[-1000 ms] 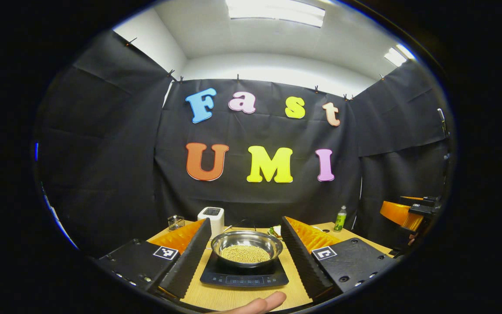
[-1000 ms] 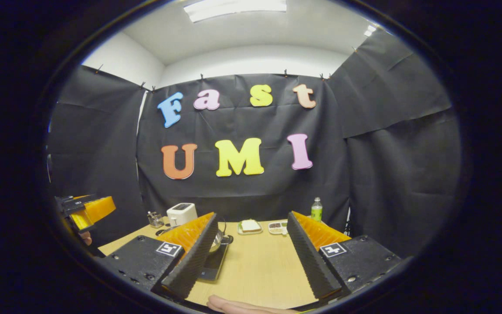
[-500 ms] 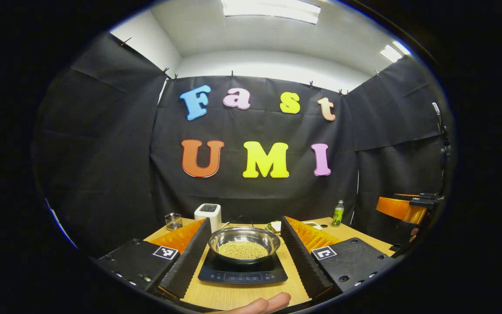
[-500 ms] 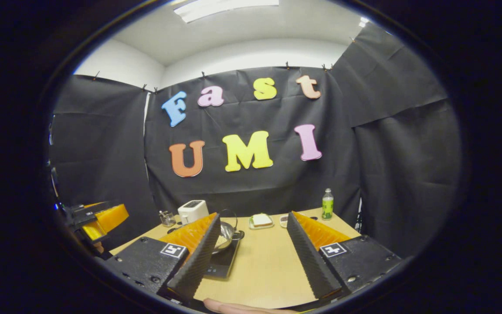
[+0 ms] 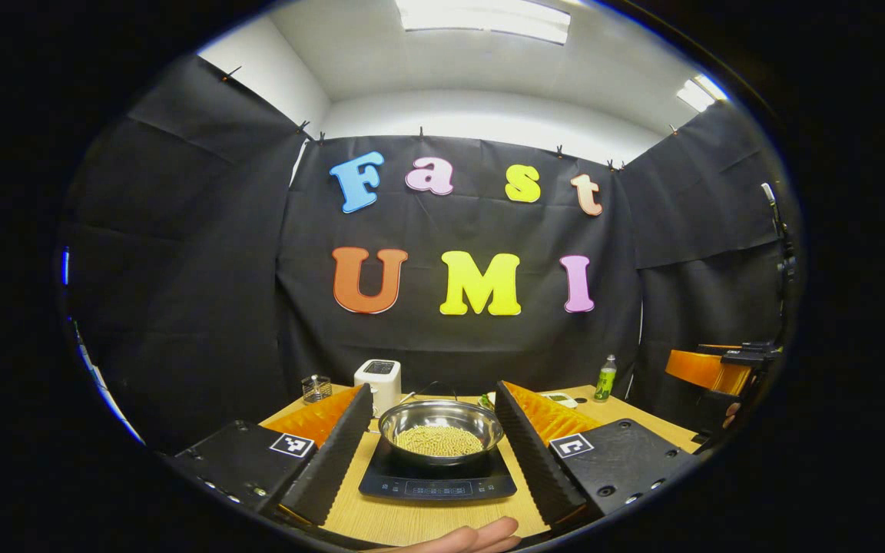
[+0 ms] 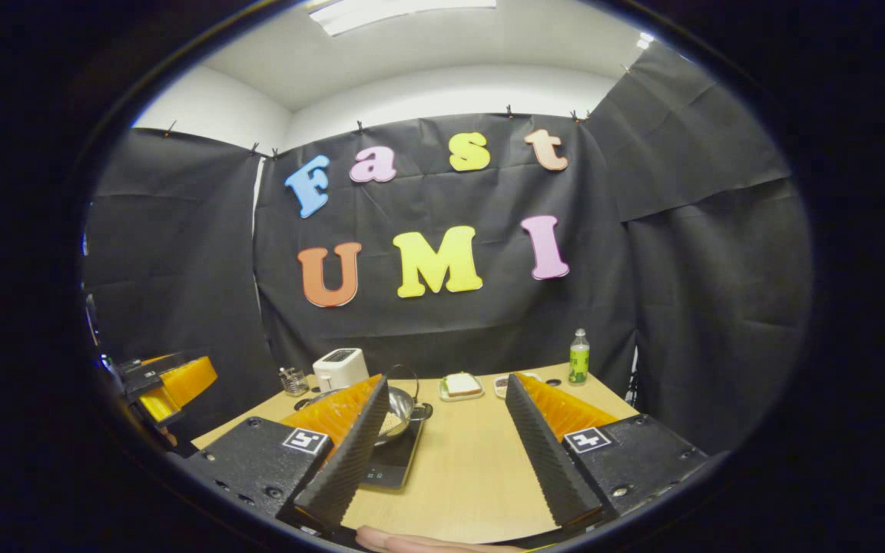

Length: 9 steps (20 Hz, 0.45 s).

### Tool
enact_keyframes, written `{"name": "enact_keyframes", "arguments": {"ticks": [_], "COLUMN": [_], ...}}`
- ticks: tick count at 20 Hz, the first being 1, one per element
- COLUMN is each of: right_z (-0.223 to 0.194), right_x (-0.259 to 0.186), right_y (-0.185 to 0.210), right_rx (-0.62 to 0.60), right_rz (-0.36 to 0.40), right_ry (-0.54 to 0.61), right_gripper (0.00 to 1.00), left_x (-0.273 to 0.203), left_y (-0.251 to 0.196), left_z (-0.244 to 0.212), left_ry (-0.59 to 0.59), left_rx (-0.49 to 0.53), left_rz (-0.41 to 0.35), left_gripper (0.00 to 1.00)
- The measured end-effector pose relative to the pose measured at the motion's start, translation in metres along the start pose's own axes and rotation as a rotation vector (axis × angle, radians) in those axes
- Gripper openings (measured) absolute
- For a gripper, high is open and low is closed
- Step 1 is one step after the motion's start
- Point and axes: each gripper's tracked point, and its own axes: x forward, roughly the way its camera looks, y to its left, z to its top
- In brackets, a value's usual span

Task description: First push the handle of the pot to place it horizontally, then grasp the pot with both hands and set it on the induction cooktop.

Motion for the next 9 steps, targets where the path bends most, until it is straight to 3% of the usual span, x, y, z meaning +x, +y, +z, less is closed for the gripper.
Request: {"name": "enact_keyframes", "arguments": {"ticks": [9], "right_z": [0.001], "right_x": [-0.002], "right_y": [0.013], "right_rx": [-0.01], "right_rz": [0.032], "right_ry": [-0.031], "right_gripper": [0.94], "left_x": [0.001], "left_y": [-0.005], "left_z": [-0.005], "left_ry": [0.011], "left_rx": [0.01], "left_rz": [-0.009], "left_gripper": [0.95]}}
